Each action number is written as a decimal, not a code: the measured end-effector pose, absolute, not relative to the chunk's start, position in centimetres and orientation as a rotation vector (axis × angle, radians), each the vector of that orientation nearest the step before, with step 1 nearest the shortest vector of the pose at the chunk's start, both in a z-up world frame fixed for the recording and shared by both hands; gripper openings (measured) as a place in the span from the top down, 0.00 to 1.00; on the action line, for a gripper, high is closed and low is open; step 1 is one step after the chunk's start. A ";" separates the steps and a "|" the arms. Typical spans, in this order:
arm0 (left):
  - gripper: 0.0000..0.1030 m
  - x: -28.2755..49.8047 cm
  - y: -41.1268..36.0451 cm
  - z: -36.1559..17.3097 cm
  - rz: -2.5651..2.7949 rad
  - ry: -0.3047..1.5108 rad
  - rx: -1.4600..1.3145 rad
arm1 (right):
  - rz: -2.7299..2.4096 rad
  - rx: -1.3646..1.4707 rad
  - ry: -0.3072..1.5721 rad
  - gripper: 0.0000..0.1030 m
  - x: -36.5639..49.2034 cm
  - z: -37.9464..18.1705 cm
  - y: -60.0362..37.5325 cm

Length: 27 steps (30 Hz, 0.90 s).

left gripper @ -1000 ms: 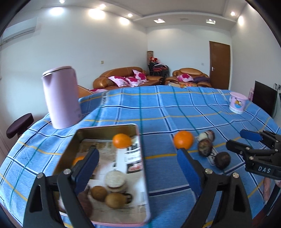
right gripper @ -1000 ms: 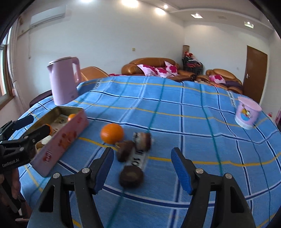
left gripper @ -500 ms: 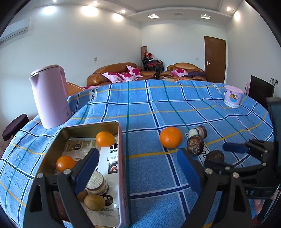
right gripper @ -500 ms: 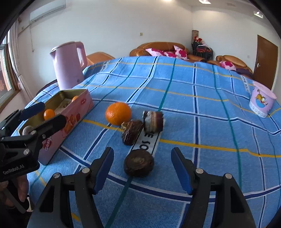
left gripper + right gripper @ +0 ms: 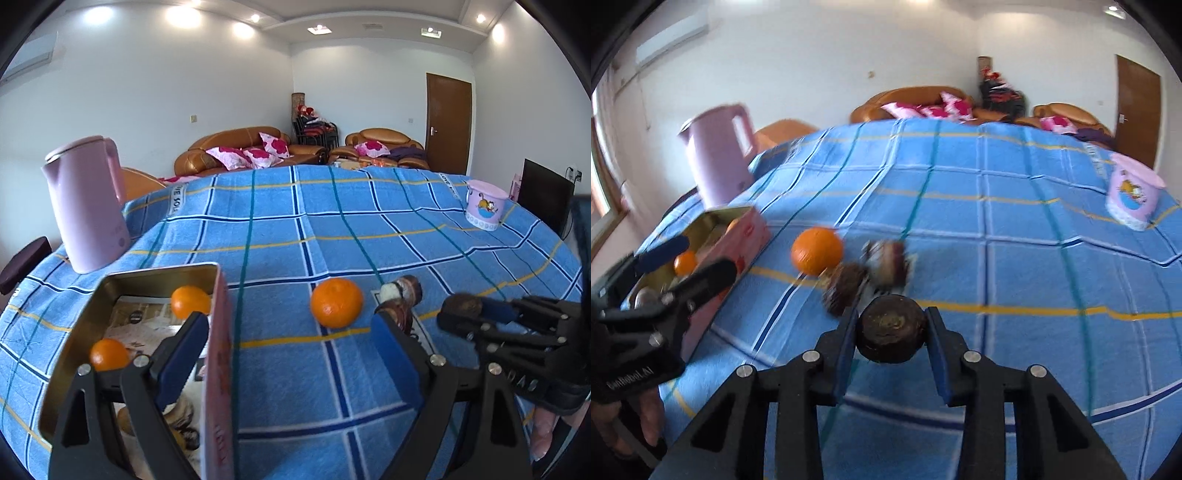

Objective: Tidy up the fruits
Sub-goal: 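Grasp the round brown chocolate cake with the right tool while the left tool grasps an orange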

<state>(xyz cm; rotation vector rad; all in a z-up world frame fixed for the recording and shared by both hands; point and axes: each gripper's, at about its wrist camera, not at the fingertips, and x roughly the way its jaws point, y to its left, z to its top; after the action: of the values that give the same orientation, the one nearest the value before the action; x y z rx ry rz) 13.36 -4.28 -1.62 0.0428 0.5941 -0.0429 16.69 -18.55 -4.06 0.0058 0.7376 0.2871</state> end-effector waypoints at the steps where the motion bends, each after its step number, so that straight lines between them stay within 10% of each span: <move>1: 0.11 13.7 -4.4 -1.7 -0.045 0.601 0.039 | 0.270 0.006 0.730 0.63 17.0 -3.7 -18.8; 20: 0.29 19.6 -6.6 -3.9 -0.111 0.761 0.002 | 0.167 0.035 0.686 0.63 19.1 -3.3 -19.8; 27: 0.53 21.1 -6.9 -4.9 -0.154 0.833 -0.033 | 0.167 0.010 0.680 0.63 18.9 -3.2 -19.4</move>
<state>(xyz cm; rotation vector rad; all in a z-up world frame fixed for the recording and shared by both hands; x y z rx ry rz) 21.07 -6.94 -4.89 -0.0330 0.8325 -0.1537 18.95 -19.38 -3.25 0.0100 0.6798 0.1674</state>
